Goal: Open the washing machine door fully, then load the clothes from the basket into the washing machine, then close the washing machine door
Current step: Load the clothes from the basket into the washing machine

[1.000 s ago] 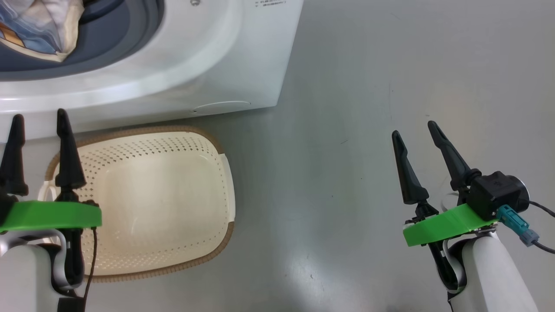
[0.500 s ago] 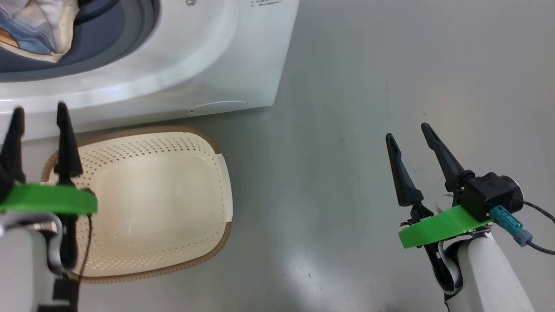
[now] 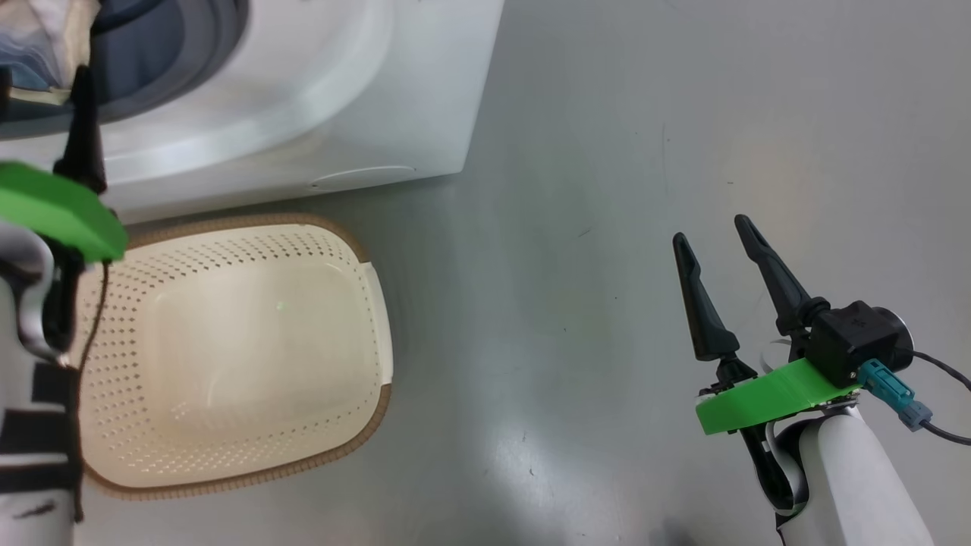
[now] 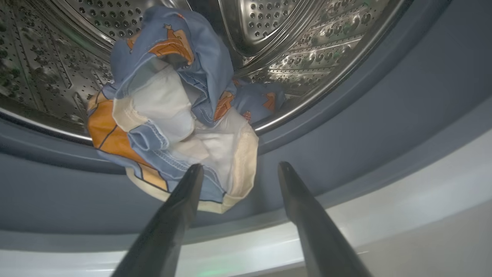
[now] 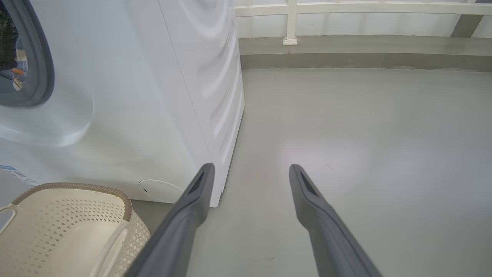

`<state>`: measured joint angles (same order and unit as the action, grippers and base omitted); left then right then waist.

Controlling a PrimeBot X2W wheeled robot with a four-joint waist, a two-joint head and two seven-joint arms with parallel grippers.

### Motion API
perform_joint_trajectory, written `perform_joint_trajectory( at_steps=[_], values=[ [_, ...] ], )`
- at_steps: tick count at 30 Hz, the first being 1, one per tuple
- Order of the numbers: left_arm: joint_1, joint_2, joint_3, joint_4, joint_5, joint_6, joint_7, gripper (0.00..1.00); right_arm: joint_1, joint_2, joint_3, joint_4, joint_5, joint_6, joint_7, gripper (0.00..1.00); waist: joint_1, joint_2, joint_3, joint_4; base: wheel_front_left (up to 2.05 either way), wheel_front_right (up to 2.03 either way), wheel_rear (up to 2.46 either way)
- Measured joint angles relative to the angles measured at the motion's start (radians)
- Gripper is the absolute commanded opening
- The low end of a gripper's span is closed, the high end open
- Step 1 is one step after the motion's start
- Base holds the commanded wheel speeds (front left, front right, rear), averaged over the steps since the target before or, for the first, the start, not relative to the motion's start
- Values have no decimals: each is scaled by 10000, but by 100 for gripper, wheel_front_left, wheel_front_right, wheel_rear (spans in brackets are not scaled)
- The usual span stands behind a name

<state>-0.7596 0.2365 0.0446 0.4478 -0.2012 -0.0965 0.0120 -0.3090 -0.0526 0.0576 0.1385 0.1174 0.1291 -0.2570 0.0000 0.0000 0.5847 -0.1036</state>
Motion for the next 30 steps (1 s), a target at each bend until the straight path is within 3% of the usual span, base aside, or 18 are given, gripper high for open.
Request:
perform_joint_trajectory(
  at_steps=[6,12,30],
  values=[
    [-505,213,-282,268,236,238,1315,100,-1,2,6,-17,77,0,0,100,0,0,107,-81,0,0,0],
    [-693,290,-418,336,305,395,1870,100,-3,2,10,-44,88,0,0,100,0,0,187,-128,0,0,0],
    [-1294,447,-485,988,280,527,2008,100,-35,2,10,-92,92,0,0,100,0,0,431,-208,0,0,0]
  ],
)
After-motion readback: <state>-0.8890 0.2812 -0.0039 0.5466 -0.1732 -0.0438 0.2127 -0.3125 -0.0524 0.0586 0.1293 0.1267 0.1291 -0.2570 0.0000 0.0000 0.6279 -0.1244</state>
